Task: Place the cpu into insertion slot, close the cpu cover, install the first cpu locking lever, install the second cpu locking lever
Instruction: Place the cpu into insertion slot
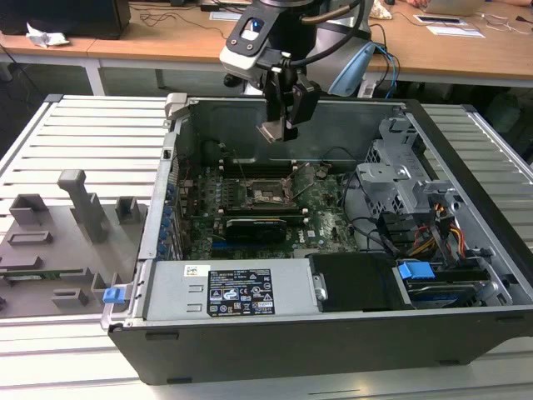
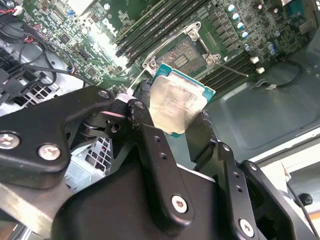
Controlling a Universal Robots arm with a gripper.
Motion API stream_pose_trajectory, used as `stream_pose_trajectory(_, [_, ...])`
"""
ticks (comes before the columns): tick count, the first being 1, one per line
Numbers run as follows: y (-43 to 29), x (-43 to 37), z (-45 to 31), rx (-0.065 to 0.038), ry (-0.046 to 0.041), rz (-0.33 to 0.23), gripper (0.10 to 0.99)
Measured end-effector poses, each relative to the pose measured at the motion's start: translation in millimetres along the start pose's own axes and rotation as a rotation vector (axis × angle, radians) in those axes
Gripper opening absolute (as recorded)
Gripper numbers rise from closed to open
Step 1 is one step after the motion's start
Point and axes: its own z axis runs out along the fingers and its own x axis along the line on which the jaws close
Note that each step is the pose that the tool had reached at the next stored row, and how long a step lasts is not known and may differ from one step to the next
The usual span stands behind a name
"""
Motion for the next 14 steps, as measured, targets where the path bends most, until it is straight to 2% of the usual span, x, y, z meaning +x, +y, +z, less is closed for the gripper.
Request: stream_pose_trajectory(14, [0.0, 0.0, 0.2, -0.001, -0.0055, 0.065, 0.525])
